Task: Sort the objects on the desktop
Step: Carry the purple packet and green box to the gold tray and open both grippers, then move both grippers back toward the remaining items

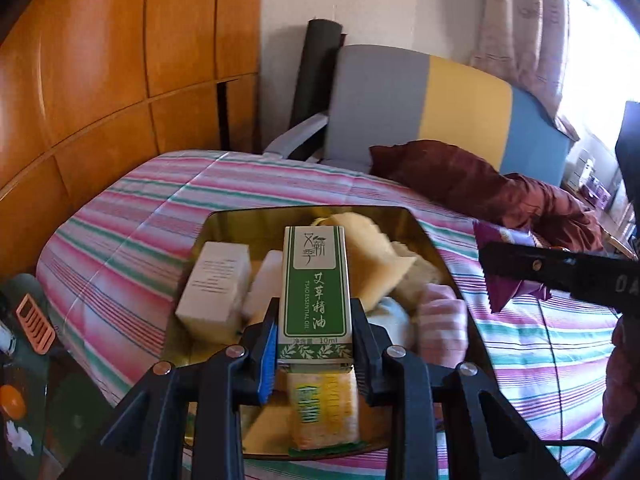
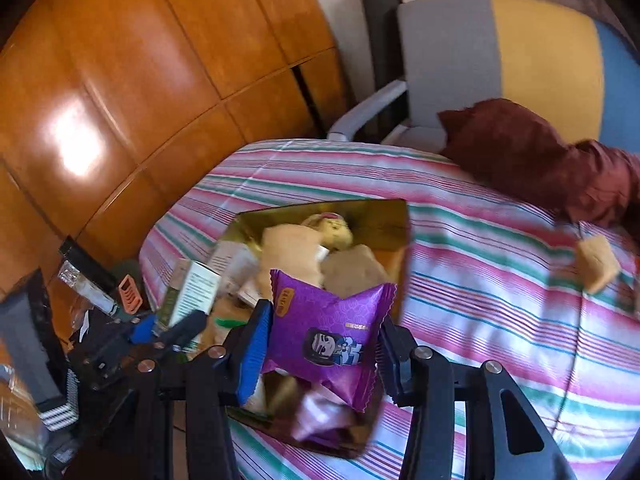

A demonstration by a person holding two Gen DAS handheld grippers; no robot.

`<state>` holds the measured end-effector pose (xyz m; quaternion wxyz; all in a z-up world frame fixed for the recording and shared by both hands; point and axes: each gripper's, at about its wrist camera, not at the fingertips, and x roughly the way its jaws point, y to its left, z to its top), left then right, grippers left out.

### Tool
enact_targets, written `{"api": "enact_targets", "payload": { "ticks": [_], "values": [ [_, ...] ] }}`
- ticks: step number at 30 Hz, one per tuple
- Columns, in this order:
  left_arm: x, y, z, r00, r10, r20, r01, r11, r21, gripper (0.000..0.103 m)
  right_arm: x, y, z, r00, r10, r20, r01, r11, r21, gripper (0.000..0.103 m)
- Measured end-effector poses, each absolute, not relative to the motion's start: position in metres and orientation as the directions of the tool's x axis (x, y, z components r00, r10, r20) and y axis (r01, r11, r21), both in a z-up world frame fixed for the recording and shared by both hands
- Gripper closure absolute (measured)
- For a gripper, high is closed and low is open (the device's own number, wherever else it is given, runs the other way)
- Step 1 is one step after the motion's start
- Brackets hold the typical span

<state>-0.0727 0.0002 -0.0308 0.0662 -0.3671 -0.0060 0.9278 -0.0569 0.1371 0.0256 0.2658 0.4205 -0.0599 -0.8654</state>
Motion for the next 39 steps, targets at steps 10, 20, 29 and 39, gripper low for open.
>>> {"api": "enact_targets", "payload": {
  "ticks": [10,20,29,39],
  "values": [
    [-0.095,-0.018,-0.053,-0.696,0.093,-0.712,-0.068,-0.996,-0.064,0.072,-0.087,0.101,0.027,-0.483,-0.551,-0.681,0.422,-0.828,0.37,0.053],
    [-0.094,-0.032,-0.067,-0.672,0.11,-0.732,-0.045,-0.993,-0.108,0.048,-0.103,0.088,-0.001,-0.425,-0.569,-0.704,0.395,-0.816,0.422,0.048],
    [-0.078,-0.039,-0.062,-0.689,0.075,-0.721,-0.019,-0.996,-0.085,0.046,-0.077,0.114,0.006,-0.501,-0.507,-0.701,0.377,-0.857,0.35,0.024],
    [-0.051,-0.027,-0.02,-0.759,0.069,-0.647,-0.055,-0.998,-0.043,0.042,-0.039,0.147,0.027,-0.617,-0.398,-0.679,0.371,-0.908,0.195,0.016]
  ]
}}
